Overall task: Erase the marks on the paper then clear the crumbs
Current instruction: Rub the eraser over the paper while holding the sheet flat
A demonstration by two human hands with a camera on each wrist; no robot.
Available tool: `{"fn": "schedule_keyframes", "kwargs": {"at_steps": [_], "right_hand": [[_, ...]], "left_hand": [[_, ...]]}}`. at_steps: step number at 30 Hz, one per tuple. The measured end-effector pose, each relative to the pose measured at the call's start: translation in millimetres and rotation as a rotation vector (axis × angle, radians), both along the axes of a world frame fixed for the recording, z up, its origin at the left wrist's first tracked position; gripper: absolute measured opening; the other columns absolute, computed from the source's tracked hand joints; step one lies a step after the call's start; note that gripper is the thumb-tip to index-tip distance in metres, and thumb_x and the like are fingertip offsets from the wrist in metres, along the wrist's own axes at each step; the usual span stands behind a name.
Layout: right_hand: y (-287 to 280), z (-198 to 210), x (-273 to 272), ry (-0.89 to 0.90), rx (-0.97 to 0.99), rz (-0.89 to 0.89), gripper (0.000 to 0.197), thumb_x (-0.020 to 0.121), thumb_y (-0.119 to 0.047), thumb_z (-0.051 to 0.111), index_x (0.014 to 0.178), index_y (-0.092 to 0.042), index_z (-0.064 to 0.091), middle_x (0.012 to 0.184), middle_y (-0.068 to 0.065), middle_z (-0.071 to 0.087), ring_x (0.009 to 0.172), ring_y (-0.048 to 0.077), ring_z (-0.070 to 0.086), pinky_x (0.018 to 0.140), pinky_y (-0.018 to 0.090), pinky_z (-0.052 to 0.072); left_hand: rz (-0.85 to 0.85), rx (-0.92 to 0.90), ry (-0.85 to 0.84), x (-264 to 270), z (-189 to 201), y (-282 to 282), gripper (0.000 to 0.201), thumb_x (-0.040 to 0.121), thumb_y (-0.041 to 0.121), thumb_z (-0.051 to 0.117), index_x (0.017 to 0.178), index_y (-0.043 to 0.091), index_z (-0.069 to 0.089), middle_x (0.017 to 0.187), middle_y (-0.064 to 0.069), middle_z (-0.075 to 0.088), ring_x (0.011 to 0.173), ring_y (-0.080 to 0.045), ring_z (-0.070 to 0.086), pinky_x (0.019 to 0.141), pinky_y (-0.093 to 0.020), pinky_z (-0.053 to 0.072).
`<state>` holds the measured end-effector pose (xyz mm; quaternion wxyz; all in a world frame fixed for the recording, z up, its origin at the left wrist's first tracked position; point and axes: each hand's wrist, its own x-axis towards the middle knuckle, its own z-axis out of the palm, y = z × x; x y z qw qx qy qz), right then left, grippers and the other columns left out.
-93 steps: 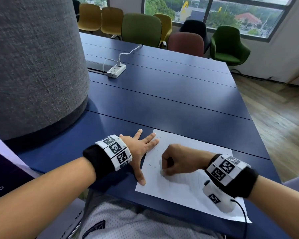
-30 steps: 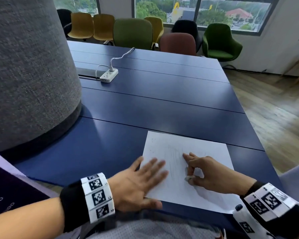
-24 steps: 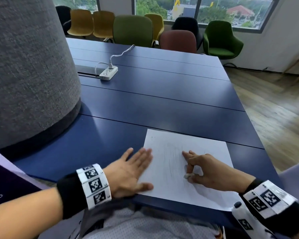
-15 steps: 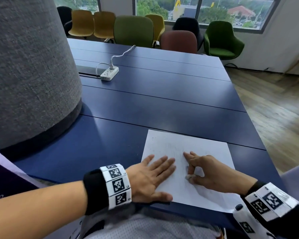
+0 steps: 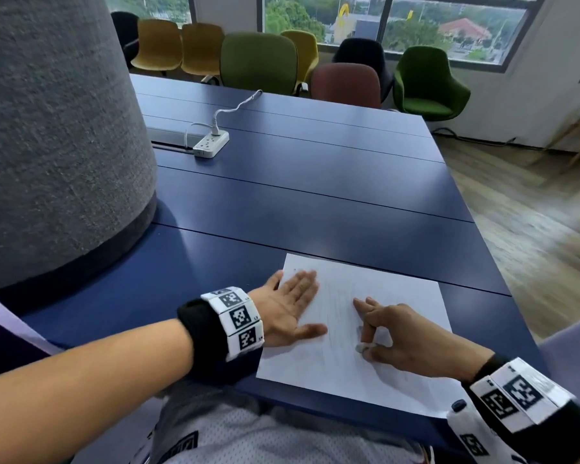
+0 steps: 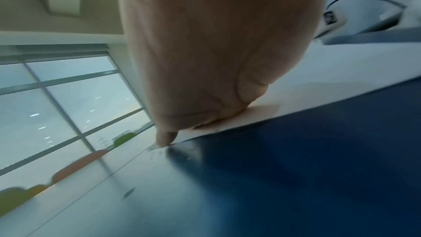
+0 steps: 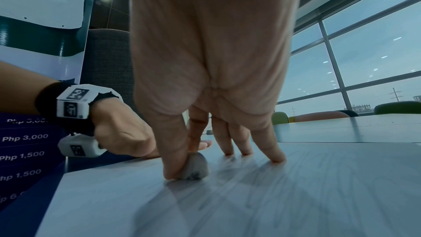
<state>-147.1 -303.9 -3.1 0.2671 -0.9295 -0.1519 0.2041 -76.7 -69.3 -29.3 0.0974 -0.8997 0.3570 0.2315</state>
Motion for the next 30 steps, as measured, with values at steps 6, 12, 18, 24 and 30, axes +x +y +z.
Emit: {"fn": "schedule_keyframes", "kwargs": {"at_steps": [6, 12, 18, 24, 30], "right_hand": [[-0.2, -1.8, 1.0, -0.021, -0.021, 0.01, 0.017, 0.086, -0.034, 0.069, 0.077, -0.023, 0.06, 0.159, -0.003, 0.025, 0.147, 0.005, 0.016, 0.113, 0.017, 0.022], [1.0, -0.2, -0.4, -0.023, -0.038, 0.006, 0.016, 0.087, -0.033, 0.069, 0.077, -0.025, 0.059, 0.158, -0.004, 0.025, 0.146, 0.003, 0.016, 0.104, 0.008, 0.017], [1.1, -1.3, 0.8, -0.027, -0.037, 0.008, 0.018, 0.087, -0.033, 0.068, 0.074, -0.027, 0.058, 0.158, -0.003, 0.026, 0.147, 0.004, 0.017, 0.109, 0.015, 0.022], [3.1, 4.8, 3.2, -0.019, -0.069, 0.002, 0.014, 0.086, -0.036, 0.067, 0.081, -0.024, 0.063, 0.147, -0.001, 0.047, 0.139, 0.013, 0.04, 0.112, 0.031, 0.037], [24.5, 22.5, 46.4, -0.25, -0.085, -0.107, 0.018, 0.089, -0.03, 0.065, 0.08, -0.015, 0.067, 0.08, -0.004, 0.07, 0.07, 0.011, 0.062, 0.069, 0.028, 0.053]], "left_hand": [[-0.012, -0.037, -0.038, 5.9, 1.7, -4.8, 0.091, 0.092, 0.073, 0.009, 0.153, 0.012, -0.022, 0.156, -0.004, -0.036, 0.147, -0.018, -0.028, 0.12, -0.046, -0.015], [0.184, 0.001, -0.023, 22.1, 5.9, 18.7, 0.104, 0.08, 0.08, -0.001, 0.153, 0.008, -0.021, 0.158, -0.005, -0.032, 0.147, -0.018, -0.027, 0.121, -0.046, -0.013], [-0.032, -0.004, 0.027, 16.0, 9.4, 23.8, 0.096, 0.089, 0.077, 0.012, 0.154, 0.014, -0.022, 0.157, -0.002, -0.034, 0.147, -0.016, -0.028, 0.121, -0.044, -0.014], [0.097, -0.168, 0.054, 32.0, 28.0, 18.8, 0.106, 0.09, 0.072, 0.043, 0.157, 0.012, -0.013, 0.159, -0.003, -0.033, 0.15, -0.016, -0.017, 0.124, -0.036, 0.0], [0.144, -0.178, 0.109, 35.0, 27.7, 10.8, 0.116, 0.08, 0.062, 0.071, 0.158, 0.011, 0.002, 0.165, -0.003, -0.016, 0.152, -0.017, -0.01, 0.124, -0.039, 0.011]]}}
